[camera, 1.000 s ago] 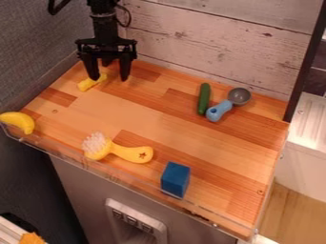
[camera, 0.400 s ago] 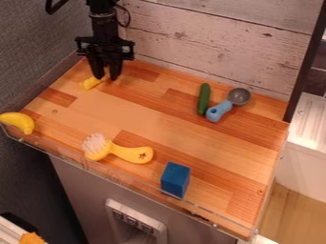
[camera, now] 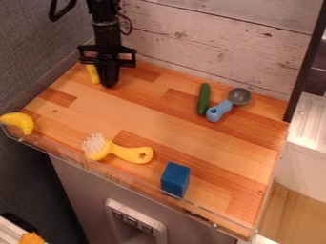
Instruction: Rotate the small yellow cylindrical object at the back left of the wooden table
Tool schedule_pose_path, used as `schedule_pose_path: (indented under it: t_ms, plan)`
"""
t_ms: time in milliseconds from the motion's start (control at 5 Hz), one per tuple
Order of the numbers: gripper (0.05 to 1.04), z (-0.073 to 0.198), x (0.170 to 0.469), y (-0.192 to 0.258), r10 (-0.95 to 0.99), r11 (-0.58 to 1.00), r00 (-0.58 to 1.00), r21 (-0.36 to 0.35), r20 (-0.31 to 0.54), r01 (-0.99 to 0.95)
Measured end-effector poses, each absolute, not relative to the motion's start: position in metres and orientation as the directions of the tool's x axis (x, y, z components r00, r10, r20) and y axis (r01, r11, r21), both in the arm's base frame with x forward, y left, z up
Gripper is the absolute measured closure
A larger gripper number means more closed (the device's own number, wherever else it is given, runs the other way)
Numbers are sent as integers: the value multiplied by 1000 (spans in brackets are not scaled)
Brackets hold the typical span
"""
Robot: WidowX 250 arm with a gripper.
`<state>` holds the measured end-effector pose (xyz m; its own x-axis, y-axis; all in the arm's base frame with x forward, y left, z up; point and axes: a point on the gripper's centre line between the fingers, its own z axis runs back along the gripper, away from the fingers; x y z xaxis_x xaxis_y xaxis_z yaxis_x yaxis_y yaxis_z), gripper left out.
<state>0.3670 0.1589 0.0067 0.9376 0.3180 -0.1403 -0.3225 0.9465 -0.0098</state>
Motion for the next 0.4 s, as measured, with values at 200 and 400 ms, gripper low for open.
schedule_pose_path:
  t_ms: [200, 400]
  plan:
    - [1028, 7, 367, 158, 373, 926, 917, -7, -141, -378]
    - [1029, 8, 368, 158, 403, 913, 904, -6, -139, -408]
